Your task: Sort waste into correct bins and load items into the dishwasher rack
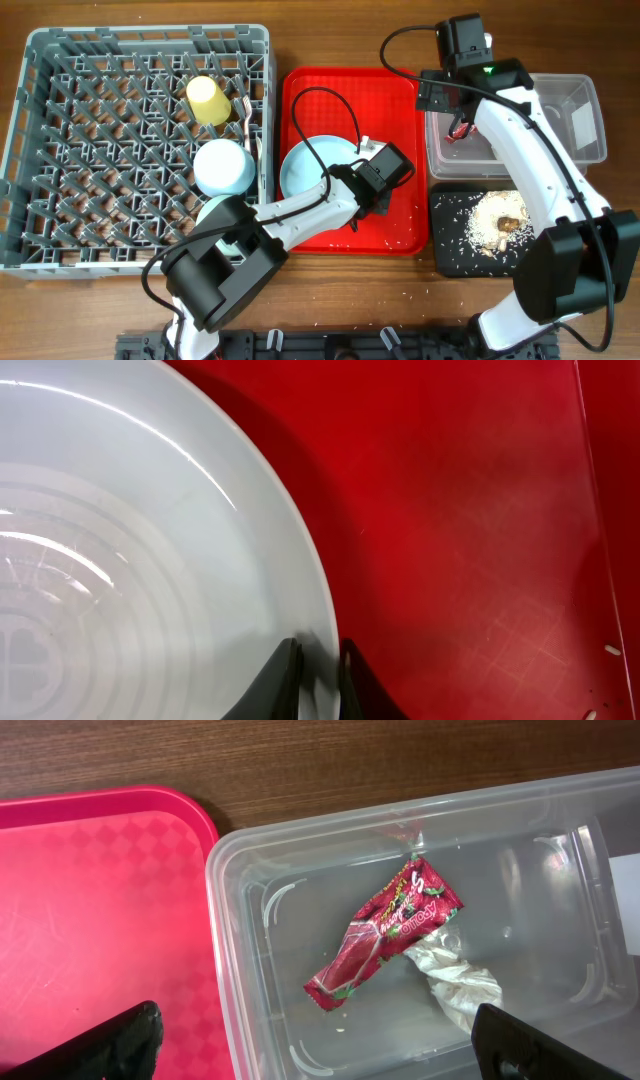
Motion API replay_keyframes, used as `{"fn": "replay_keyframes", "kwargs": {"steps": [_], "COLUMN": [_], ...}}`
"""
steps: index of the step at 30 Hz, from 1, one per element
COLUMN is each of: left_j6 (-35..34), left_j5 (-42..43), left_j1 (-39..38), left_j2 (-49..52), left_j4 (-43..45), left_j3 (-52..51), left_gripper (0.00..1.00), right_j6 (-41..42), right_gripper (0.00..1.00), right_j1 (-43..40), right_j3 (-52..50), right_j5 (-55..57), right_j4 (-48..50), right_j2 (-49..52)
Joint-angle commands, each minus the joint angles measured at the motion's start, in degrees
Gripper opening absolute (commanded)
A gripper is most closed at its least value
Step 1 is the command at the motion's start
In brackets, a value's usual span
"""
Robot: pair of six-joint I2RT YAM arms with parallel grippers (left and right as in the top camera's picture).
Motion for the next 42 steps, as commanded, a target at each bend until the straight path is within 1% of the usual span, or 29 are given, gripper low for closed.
{"fn": "replay_keyframes", "kwargs": {"steps": [1,3,8,16,25,26,27,28,30,32,35,39,40,42], "left_j6": [-1.0,-1.0,-1.0,-1.0,-0.9,-0.9,-1.0,-1.0,-0.9,-0.9,-0.9,-0.9,-0.9,-0.3], "left_j5": [1.3,1.3,1.3,1.3,1.3,1.3,1.3,1.3,1.3,1.3,1.3,1.4,2.6,8.4], "left_j1": [-0.4,-0.4,-0.4,-0.4,-0.4,-0.4,-0.4,-0.3,-0.3,-0.3,-0.2,1.8,3.0,6.5], "left_j2": [1.2,1.2,1.2,1.3,3.9,3.9,3.9,3.9,3.4,1.9,-3.0,-15.4,-18.9,-25.2], "left_j4": [-1.4,-1.4,-1.3,-1.3,-0.5,-0.9,-0.9,-0.9,-1.0,-1.0,-1.1,-4.0,-4.4,-4.6], "left_j3": [-2.6,-2.6,-2.6,-2.6,-2.6,-2.6,-2.6,-2.6,-2.5,-2.5,-2.2,0.6,1.3,2.3], "left_gripper": [0.13,0.13,0.18,0.14,0.17,0.16,0.07,0.04,0.04,0.04,0.04,0.04,0.04,0.04], "right_j6": [-0.7,-0.7,-0.7,-0.7,-0.7,-0.7,-0.7,-0.7,-0.7,-0.7,-0.7,-0.7,-0.7,-0.7], "right_gripper": [1.0,1.0,1.0,1.0,1.0,1.0,1.0,1.0,1.0,1.0,1.0,1.0,1.0,1.0], "right_j1": [-0.1,-0.1,-0.1,-0.2,-0.2,-0.2,-0.2,-0.2,-0.2,-0.2,-0.2,-0.2,-0.2,-0.2], "right_j3": [0.3,0.3,0.3,0.3,0.3,0.3,0.3,0.3,0.3,0.3,0.3,0.3,0.3,0.3], "right_j5": [0.9,0.9,0.9,0.9,0.9,0.9,0.9,0.9,0.9,0.9,0.9,0.9,0.9,0.9], "right_j4": [0.2,0.2,0.1,0.2,0.2,0.2,0.1,0.1,0.2,0.2,0.2,0.2,0.2,0.2], "right_j2": [-0.4,-0.4,-0.4,-0.4,-0.4,-0.4,-0.4,-0.4,-0.4,-0.4,-0.4,-0.4,-0.4,-0.4]}}
